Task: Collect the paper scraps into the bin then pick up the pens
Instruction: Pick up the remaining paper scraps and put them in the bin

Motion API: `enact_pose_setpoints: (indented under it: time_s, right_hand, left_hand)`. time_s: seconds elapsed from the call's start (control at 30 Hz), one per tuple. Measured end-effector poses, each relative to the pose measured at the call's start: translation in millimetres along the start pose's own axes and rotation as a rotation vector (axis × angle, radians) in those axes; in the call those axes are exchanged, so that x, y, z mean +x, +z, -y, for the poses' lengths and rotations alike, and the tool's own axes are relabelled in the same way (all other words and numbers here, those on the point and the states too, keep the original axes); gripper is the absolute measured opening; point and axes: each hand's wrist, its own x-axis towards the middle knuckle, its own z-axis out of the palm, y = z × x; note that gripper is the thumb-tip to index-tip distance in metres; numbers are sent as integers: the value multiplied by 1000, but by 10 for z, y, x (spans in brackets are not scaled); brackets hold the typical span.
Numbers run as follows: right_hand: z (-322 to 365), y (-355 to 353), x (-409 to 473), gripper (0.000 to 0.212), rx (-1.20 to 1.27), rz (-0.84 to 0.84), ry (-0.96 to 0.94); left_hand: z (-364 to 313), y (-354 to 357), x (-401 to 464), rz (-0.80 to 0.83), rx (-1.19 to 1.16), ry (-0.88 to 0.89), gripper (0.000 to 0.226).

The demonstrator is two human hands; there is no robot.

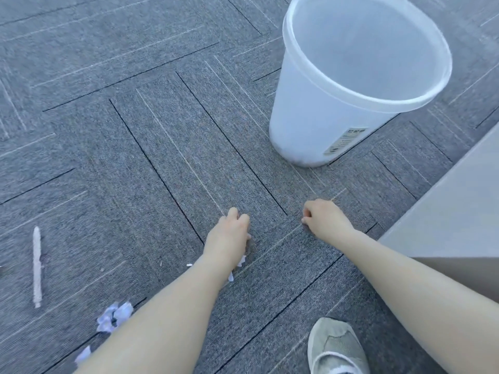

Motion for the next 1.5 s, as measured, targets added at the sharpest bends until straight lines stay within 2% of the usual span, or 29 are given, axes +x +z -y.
enact_pose_setpoints:
  time_s: [0.07,0.17,0.27,0.37,0.47,0.57,0.73,0.83,0.93,1.03,1.13,1.2,1.3,1.37,1.5]
  right_hand:
    - [58,-21,-11,16,-16,4,-23]
    - [280,8,-123,15,104,20,-139]
    - [677,154,-310,5,163,157,-349]
    - [943,318,-428,20,79,256,-529]
    - [991,426,-445,20,-4,276,-584]
    - [1013,474,-439,15,-71,251,-607]
    - [1070,487,-398,11,-215,202,-722]
    - [1005,509,-358,10,94,219,-539]
    - [991,502,-323,13,511,325,-345]
    - [1078,494,-282,26,685,425,-318]
    - [1152,473,-259,34,564,386,-377]
    - [1177,442,-296,27,322,321,-491]
    - [1163,488,-389,7,-34,232,-681]
    - [1148,557,-423,12,-179,191,-769]
    - [1133,650,-352,20,-415,117,-860]
  left_hand:
    - [60,-7,0,4,-19,28,18]
    - [142,-85,-66,-28,-82,62,17]
    - [332,-127,-207,-174,-266,-64,11]
    - [587,-87,-435,-244,-269,-170,3]
    - [707,26,-680,-156,-143,-133,23]
    - [601,179,-807,-54,-138,-56,16]
    - [424,315,-786,13,23,-2,49]
    - [400,353,-787,-43,154,46,34]
    - [393,398,-797,-55,121,76,15]
    - [433,405,-853,-121,44,77,17]
    - [562,336,-977,-229,-98,-69,22]
    - [675,316,-1061,-239,-142,-161,21]
    - [751,302,-1087,-189,-59,-214,37]
    - [750,319,-1056,-126,17,-238,45]
    - [734,329,-1056,-136,118,-178,26]
